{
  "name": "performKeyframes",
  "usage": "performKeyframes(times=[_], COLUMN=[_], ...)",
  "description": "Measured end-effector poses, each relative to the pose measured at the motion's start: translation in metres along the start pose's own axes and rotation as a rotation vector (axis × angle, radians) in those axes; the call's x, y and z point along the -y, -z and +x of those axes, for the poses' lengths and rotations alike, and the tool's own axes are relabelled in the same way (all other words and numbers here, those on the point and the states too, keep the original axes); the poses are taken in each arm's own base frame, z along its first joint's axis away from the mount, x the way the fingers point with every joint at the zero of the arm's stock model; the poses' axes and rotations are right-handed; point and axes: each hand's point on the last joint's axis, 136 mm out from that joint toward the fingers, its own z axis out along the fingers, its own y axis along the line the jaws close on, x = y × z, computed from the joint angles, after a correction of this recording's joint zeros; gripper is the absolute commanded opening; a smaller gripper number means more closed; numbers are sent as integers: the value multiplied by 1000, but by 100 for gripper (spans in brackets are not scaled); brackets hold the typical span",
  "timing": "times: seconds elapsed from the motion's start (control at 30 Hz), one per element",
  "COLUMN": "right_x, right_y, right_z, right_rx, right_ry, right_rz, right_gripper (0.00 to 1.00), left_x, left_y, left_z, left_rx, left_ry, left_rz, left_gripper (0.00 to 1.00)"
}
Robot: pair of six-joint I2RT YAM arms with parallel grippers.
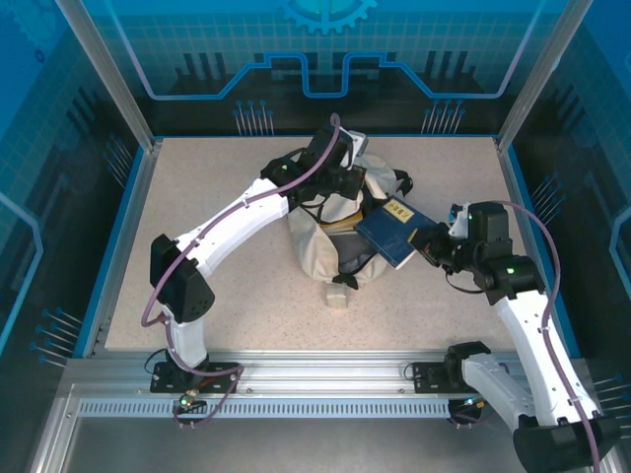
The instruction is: Pack books, pencil case, and school supplies into a backpack
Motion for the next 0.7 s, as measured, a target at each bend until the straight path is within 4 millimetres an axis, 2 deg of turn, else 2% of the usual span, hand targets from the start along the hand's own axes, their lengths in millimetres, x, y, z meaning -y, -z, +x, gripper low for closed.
performKeyframes(times=[0.13, 0.33, 0.7], right_x=[-4, -2, 0], right_y=[-19, -58, -113], right_z=[7, 17, -7], right_rx=[-68, -135, 11], right_ry=[-21, -68, -140], right_rz=[-37, -47, -52], right_gripper=[5, 4, 8], left_x=[0, 1, 2], left_y=[-4, -4, -4], left_z=[2, 1, 1], left_rx=[-5, -3, -7], left_ry=[10, 10, 32], left_rz=[-1, 5, 14], left_gripper=[0, 0, 0])
